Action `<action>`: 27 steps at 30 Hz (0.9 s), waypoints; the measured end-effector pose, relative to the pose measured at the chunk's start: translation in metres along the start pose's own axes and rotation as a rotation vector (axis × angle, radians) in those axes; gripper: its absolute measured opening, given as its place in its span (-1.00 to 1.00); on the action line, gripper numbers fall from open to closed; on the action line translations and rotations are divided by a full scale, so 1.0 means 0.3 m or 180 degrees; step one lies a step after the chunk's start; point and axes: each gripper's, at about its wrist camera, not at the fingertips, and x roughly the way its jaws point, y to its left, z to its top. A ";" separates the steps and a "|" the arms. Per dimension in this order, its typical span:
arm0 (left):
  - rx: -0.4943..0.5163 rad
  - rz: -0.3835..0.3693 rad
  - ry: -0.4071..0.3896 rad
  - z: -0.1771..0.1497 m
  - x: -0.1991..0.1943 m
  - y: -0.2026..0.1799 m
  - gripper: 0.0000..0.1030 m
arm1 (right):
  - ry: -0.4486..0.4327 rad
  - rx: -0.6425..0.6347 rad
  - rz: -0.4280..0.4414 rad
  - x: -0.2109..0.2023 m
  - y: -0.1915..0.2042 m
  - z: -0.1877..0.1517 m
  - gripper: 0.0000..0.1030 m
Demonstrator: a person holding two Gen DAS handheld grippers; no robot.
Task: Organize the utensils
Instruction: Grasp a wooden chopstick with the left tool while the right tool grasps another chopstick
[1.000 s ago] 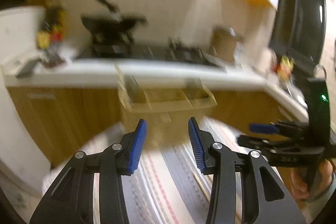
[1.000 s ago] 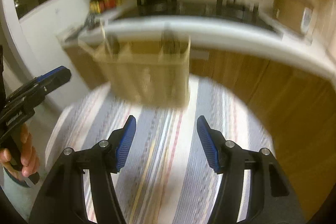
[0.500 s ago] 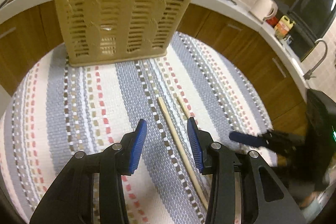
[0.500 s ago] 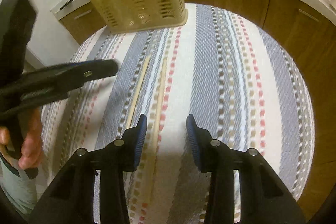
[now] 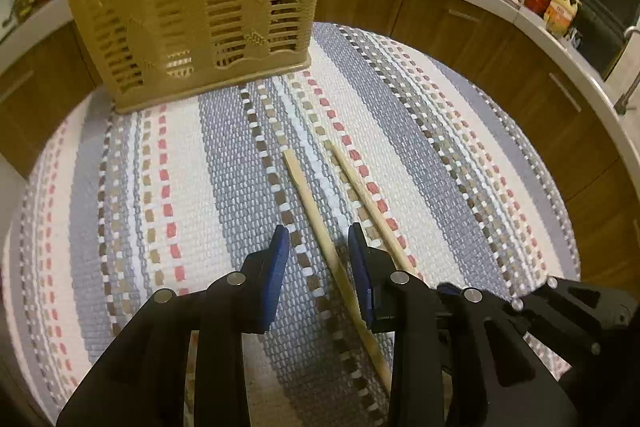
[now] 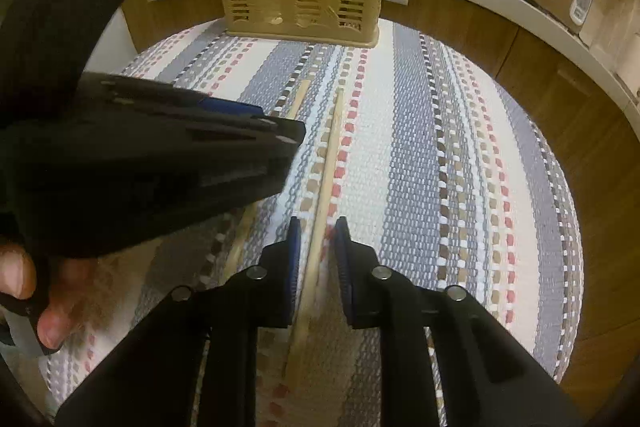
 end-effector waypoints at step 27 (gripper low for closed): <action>-0.0337 0.0062 0.0178 -0.077 -0.103 0.223 -0.92 | 0.0328 0.0612 0.0261 0.003 -0.135 0.040 -0.90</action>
